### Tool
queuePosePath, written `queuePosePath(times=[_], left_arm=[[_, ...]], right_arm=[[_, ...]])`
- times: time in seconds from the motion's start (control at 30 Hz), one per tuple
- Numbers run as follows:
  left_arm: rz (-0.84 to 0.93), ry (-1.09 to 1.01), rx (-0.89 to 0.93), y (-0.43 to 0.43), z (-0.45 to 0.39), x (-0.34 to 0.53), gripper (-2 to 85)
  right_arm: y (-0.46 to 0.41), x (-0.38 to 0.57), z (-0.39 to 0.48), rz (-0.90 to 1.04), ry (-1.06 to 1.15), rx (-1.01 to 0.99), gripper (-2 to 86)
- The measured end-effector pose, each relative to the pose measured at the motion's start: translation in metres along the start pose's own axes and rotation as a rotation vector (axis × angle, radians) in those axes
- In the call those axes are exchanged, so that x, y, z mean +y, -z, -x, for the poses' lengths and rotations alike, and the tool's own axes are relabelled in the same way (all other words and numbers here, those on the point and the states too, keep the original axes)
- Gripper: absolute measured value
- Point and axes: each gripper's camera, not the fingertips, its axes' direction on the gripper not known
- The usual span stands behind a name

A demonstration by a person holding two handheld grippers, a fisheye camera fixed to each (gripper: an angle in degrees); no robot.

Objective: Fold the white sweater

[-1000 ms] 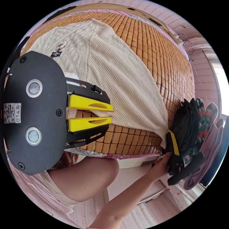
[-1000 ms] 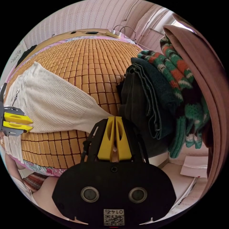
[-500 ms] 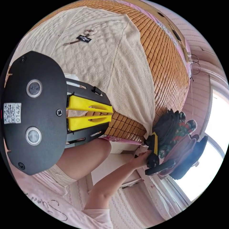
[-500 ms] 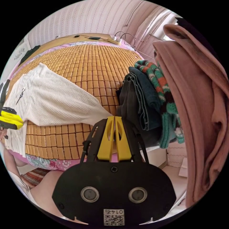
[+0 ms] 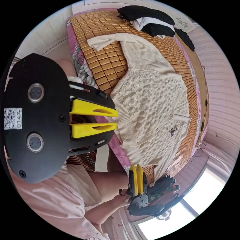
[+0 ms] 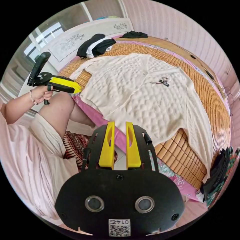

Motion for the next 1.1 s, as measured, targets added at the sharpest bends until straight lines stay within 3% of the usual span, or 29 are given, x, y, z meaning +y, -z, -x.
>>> queuePosePath(times=[0.27,0.33,0.47,0.57,0.67,0.83,1.0,1.1], left_arm=[[-0.010,0.028,0.003,0.020,0.004,0.005,6.2],[0.089,0.030,-0.014,0.011,0.002,0.002,5.6],[0.053,-0.006,0.004,0.035,0.002,0.005,5.1],[-0.012,0.014,0.048,0.073,0.018,0.018,5.8],[-0.117,0.138,-0.052,0.131,0.058,0.044,6.4],[-0.248,0.406,-0.380,0.210,0.146,0.094,8.1],[-0.128,0.401,-0.238,0.207,0.194,0.089,8.8],[-0.056,0.365,-0.229,0.209,0.203,0.081,2.9]], right_arm=[[-0.109,-0.059,0.034,0.203,0.116,0.151,2.1],[-0.126,-0.060,0.029,0.208,0.094,0.137,0.6],[-0.152,-0.066,0.017,0.241,0.034,0.074,1.0],[-0.158,-0.072,0.015,0.238,0.034,0.015,5.9],[-0.156,-0.091,0.018,0.192,0.068,0.000,7.3],[-0.177,-0.167,0.040,0.112,0.210,-0.014,7.4],[-0.252,-0.269,0.096,0.109,0.409,-0.054,8.0],[-0.299,-0.303,0.121,0.144,0.471,-0.011,8.3]])
